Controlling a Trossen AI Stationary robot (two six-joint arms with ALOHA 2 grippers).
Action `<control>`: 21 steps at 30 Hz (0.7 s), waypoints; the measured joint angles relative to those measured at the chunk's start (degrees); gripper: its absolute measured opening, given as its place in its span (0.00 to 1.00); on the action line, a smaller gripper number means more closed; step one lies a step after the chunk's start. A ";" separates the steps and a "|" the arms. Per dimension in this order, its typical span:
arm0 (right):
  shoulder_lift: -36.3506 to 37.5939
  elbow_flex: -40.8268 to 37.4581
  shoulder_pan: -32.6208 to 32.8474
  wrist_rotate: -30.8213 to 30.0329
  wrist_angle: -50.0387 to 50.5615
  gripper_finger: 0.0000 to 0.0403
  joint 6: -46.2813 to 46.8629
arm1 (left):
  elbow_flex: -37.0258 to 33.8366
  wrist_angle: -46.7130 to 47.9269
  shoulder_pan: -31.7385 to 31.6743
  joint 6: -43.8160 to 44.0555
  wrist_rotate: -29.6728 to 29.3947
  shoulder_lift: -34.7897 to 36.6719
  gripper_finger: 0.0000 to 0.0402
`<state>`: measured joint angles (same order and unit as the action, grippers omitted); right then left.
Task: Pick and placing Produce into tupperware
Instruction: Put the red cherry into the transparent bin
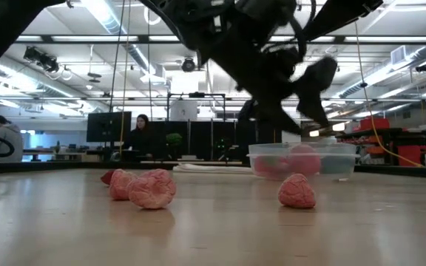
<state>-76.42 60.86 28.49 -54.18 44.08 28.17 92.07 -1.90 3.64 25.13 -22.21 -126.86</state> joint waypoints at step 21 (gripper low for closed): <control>0.00 -0.15 0.20 3.28 4.93 0.66 5.77 | 20.04 72.20 18.51 21.44 8.18 5.38 0.53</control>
<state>-76.42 60.71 28.69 -50.91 49.01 33.94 112.12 70.31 22.15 46.57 -14.04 -121.48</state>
